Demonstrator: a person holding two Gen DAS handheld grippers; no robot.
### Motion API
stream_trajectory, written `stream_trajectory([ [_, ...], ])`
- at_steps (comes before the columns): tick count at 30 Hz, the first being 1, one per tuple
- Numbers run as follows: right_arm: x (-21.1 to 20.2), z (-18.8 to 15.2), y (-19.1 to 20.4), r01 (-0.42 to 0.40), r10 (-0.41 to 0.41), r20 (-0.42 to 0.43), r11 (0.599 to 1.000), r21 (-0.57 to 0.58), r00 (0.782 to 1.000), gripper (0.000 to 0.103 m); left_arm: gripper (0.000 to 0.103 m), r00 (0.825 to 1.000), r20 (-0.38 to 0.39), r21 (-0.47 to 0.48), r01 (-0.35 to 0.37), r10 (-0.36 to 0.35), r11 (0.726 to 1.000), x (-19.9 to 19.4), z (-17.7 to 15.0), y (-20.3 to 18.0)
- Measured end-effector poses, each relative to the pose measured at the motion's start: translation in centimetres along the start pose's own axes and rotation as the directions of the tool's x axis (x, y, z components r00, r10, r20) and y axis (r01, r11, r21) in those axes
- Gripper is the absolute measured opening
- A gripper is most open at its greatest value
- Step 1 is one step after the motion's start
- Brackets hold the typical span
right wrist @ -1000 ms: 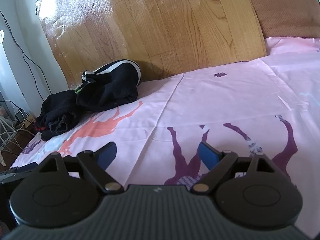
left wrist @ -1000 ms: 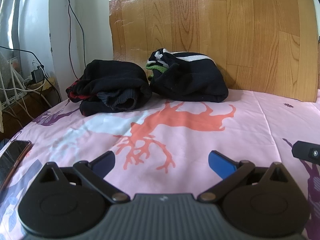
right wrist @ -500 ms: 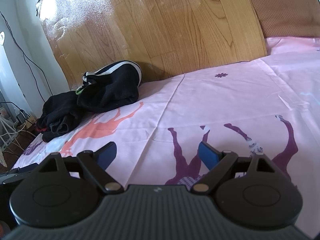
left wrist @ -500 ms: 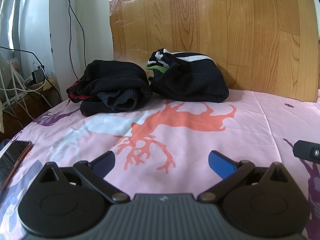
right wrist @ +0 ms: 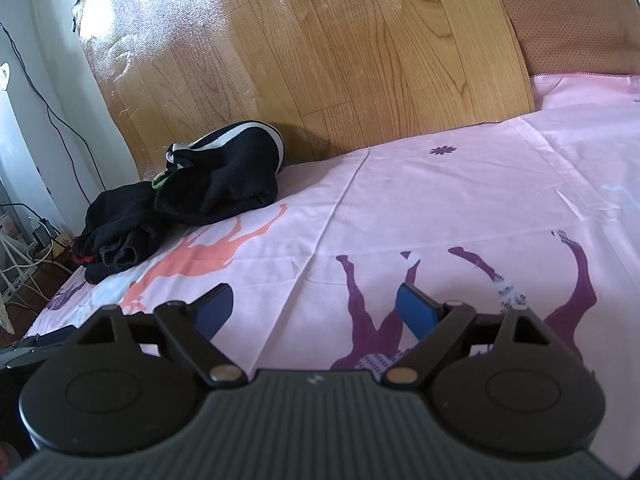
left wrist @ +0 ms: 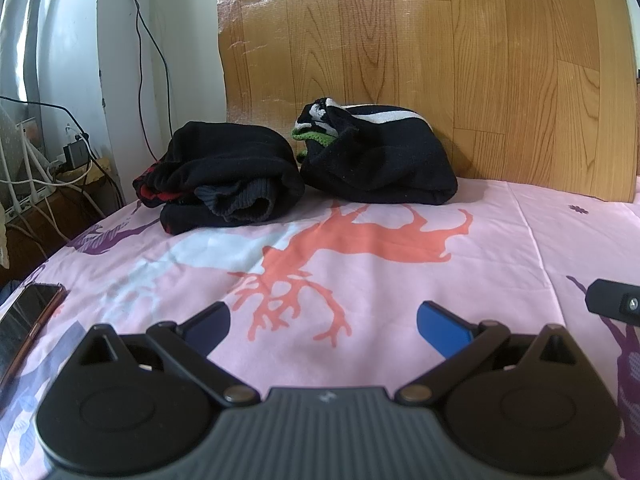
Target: Fold small clothes
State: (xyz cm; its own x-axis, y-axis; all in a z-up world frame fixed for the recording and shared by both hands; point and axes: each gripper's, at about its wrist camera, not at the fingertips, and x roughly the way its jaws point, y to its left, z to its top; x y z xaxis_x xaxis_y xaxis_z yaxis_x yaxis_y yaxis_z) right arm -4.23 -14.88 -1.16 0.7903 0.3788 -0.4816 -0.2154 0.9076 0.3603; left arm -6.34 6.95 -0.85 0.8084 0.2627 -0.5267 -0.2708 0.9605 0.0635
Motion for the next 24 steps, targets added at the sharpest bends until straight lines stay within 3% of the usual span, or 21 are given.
stream_trajectory([
  [24, 0.03, -0.13, 0.05, 0.004, -0.004, 0.002, 1.000, 0.004, 1.000, 0.091, 0.103, 1.000, -0.003, 0.012, 0.000, 0.000, 1.000, 0.07, -0.04, -0.18],
])
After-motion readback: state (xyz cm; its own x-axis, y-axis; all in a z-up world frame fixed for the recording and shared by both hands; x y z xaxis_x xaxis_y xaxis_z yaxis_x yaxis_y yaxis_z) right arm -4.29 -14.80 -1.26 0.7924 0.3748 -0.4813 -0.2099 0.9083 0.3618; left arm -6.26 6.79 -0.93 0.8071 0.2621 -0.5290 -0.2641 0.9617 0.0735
